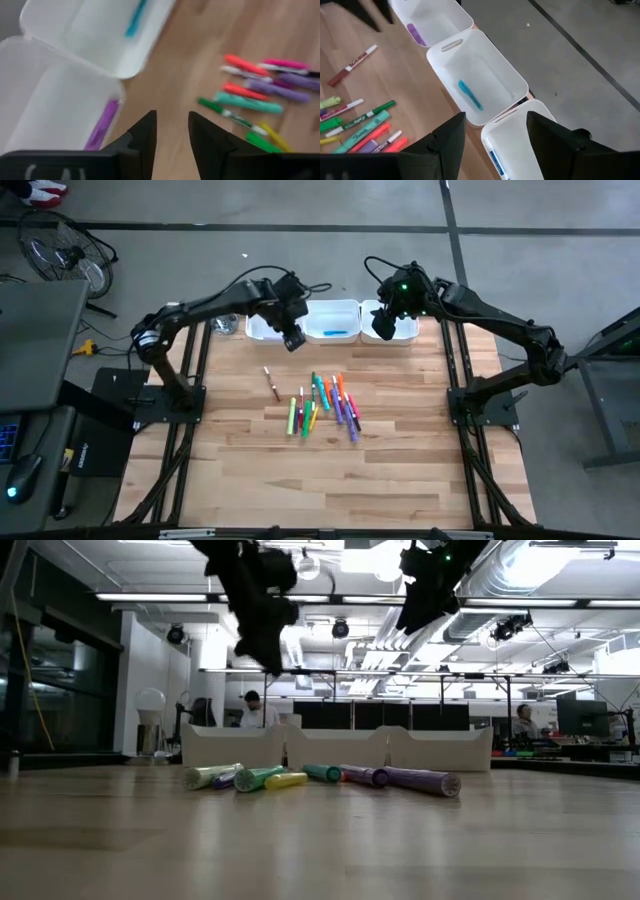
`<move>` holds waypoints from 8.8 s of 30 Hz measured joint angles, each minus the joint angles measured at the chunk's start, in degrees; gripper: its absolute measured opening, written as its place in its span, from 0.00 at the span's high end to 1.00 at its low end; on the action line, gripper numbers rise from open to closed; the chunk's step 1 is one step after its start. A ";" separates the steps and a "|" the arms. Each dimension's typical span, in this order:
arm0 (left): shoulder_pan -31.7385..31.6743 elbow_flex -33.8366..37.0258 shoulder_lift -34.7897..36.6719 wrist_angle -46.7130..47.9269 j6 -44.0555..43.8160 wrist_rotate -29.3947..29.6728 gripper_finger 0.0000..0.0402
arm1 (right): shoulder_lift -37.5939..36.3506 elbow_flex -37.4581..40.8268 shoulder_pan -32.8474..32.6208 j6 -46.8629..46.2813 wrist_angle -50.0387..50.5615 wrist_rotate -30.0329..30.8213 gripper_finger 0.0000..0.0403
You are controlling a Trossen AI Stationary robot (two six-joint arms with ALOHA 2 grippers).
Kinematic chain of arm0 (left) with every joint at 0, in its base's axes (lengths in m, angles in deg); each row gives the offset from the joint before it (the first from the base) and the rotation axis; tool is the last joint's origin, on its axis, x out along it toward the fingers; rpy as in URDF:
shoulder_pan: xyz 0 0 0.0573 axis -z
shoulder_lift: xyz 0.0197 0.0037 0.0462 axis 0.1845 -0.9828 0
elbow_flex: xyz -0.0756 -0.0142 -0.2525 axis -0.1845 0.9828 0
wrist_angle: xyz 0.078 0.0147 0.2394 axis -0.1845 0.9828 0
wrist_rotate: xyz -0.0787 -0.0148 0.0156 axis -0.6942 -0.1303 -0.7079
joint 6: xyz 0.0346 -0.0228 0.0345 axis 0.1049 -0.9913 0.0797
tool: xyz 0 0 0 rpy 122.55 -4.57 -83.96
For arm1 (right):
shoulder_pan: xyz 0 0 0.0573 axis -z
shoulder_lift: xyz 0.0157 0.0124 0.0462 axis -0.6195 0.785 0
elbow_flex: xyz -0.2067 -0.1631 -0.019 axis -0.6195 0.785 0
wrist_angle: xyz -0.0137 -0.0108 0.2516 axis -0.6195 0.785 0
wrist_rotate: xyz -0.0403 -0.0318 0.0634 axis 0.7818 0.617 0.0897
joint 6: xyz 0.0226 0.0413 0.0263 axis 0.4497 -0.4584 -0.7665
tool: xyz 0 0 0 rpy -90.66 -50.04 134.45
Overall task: Pick & Place Markers
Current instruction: Put the brown marker pen into the right white bin
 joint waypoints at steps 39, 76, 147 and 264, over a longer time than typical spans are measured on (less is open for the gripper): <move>11.95 35.09 20.79 -8.39 -53.76 5.75 0.73 | 0.02 0.00 0.38 -0.22 0.07 0.95 0.50; 11.93 35.12 17.89 -6.80 -48.70 6.25 0.73 | 0.02 0.00 0.33 -6.48 8.17 -3.55 0.50; 11.84 34.86 -3.29 -12.31 51.81 6.86 0.94 | -0.23 2.72 -0.13 -6.37 12.53 -3.90 0.50; 11.09 -3.94 -1.28 -4.44 20.45 16.19 0.49 | -3.32 42.60 -9.17 -8.04 -70.78 -0.75 0.92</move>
